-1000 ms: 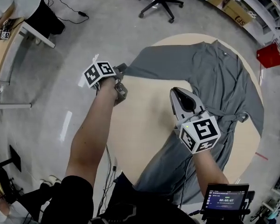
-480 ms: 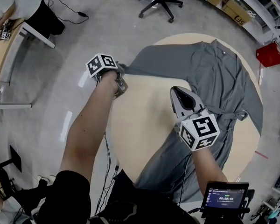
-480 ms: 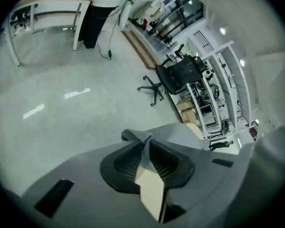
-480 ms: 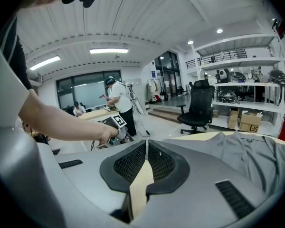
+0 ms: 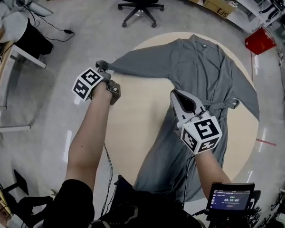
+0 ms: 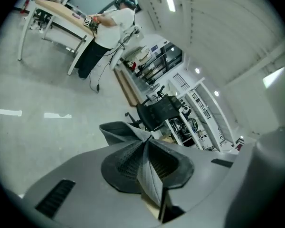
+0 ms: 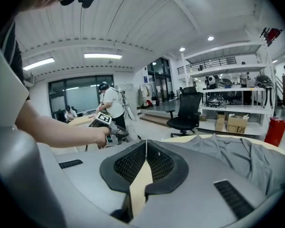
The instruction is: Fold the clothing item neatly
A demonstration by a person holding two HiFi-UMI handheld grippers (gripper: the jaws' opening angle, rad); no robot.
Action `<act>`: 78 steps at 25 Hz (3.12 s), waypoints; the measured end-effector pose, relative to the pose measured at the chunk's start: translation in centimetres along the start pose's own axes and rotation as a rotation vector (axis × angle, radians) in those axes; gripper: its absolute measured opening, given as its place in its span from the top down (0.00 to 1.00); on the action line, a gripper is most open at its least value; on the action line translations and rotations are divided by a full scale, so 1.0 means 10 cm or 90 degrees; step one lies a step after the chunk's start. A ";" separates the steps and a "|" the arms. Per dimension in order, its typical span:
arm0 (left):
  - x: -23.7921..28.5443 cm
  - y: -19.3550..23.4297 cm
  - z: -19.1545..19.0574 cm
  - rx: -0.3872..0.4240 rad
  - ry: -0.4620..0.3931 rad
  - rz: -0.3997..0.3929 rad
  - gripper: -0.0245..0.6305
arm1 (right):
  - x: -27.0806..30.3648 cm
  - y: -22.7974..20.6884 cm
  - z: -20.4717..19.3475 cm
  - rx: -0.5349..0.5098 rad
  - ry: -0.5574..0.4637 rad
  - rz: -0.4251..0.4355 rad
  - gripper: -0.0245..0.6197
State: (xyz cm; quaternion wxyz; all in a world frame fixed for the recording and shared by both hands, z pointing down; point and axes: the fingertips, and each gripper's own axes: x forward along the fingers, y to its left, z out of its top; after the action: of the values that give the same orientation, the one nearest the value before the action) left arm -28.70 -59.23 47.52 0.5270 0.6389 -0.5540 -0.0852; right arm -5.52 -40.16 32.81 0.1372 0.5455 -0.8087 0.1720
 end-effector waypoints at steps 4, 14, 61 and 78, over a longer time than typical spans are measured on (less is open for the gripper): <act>0.01 -0.65 -0.05 0.079 -0.044 -0.062 0.91 | -0.46 -0.32 -0.03 0.024 -0.036 -0.034 0.95; 0.77 -2.56 -1.86 0.375 0.026 -0.217 0.91 | -1.81 -1.79 -1.08 0.112 -0.096 -0.148 0.95; -2.22 -2.95 -4.98 0.688 0.197 -0.522 0.70 | -4.41 -3.10 -2.85 0.294 -0.146 -0.365 0.95; -2.26 -3.68 -6.77 0.641 0.246 -0.527 0.96 | -5.06 -4.51 -3.28 0.195 -0.030 -0.384 0.89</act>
State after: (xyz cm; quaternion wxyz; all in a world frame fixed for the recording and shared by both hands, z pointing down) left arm 32.52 -8.24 37.60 0.1791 0.9694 -0.1320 0.1042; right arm 56.07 0.55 47.55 0.0797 0.7784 -0.5784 0.2306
